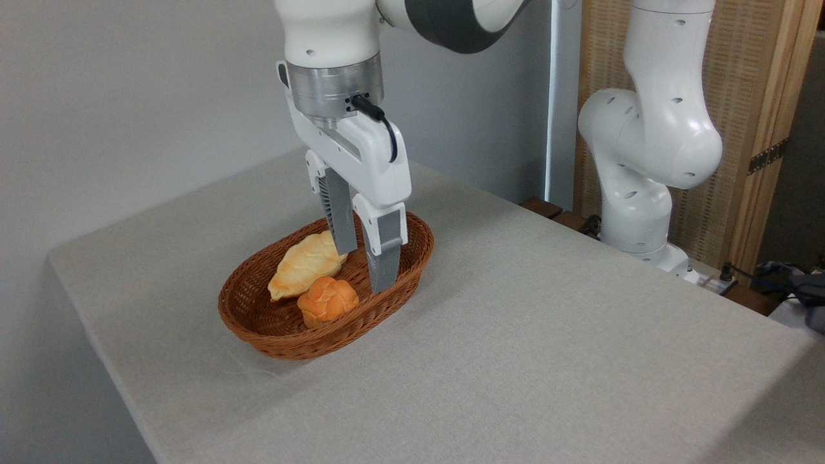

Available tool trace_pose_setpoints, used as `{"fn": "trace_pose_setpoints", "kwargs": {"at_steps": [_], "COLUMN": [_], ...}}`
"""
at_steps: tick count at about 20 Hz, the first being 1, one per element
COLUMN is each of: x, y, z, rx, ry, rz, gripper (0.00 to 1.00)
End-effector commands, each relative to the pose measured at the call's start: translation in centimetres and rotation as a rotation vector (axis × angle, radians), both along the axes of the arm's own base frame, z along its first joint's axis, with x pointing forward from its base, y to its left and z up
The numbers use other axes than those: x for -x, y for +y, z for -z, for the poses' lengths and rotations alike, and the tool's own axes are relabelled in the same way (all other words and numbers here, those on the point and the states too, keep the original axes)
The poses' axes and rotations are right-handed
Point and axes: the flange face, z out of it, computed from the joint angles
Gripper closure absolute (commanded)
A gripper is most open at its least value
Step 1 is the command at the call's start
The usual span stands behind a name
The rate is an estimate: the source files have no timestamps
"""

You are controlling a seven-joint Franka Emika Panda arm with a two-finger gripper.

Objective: Put bread into the basket

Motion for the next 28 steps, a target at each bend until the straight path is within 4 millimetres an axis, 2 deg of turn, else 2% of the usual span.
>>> {"fn": "trace_pose_setpoints", "kwargs": {"at_steps": [1, 14, 17, 28], "x": [0.1, -0.2, -0.4, -0.5], "y": [1.0, 1.0, 0.9, 0.3], "z": [-0.5, -0.6, -1.7, -1.3], "rx": [-0.038, -0.03, -0.028, -0.04], "ry": [0.008, -0.007, -0.028, -0.022], "rz": [-0.032, -0.035, -0.033, -0.026], "gripper": [0.0, 0.0, 0.0, 0.0]}}
